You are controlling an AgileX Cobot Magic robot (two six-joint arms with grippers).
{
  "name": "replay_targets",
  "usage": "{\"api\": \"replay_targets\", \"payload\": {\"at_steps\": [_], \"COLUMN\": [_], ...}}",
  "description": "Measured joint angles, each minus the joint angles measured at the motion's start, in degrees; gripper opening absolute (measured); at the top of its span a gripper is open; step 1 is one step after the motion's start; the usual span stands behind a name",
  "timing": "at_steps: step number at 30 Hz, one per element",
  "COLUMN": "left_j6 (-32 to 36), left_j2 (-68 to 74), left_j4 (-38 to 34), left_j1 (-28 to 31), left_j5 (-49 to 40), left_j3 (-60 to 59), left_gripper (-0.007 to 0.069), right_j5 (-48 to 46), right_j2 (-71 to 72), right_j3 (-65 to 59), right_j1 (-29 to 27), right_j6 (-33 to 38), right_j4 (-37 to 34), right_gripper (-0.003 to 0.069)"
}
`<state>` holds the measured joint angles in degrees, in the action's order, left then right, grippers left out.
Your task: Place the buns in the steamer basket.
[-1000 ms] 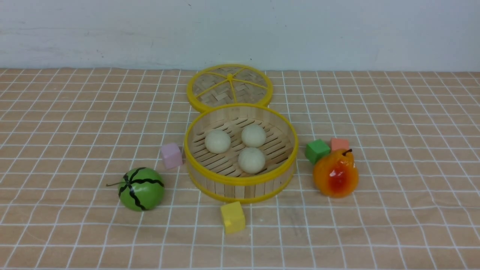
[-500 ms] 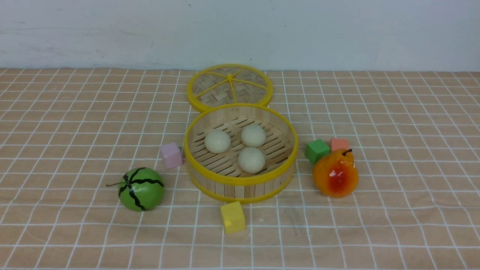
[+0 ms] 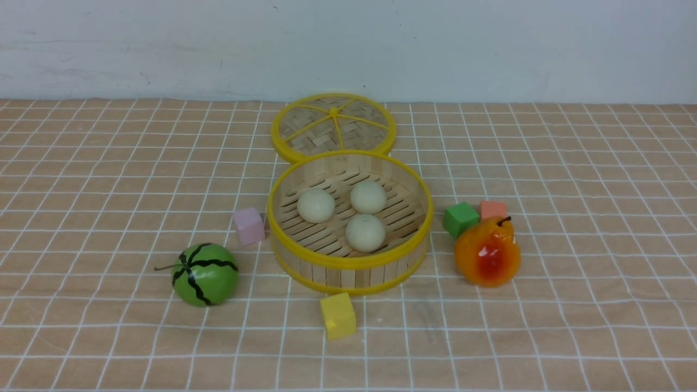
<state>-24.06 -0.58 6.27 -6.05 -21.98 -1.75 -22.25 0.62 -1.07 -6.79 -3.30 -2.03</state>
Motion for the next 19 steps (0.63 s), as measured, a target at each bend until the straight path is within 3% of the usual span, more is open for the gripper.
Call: {"api": "replay_targets", "payload": {"at_steps": [19], "left_j6": [0.0], "left_j2": [0.0], "left_j4": [0.0], "left_j1": [0.0], "left_j5": [0.0], "left_j3": [0.0], "left_gripper": [0.0237], "right_j5": [0.0], "right_j2": [0.0], "right_j3": [0.0], "right_j1": [0.0], "right_j6": [0.5], "right_j4": [0.0], "right_gripper": [0.0082]}}
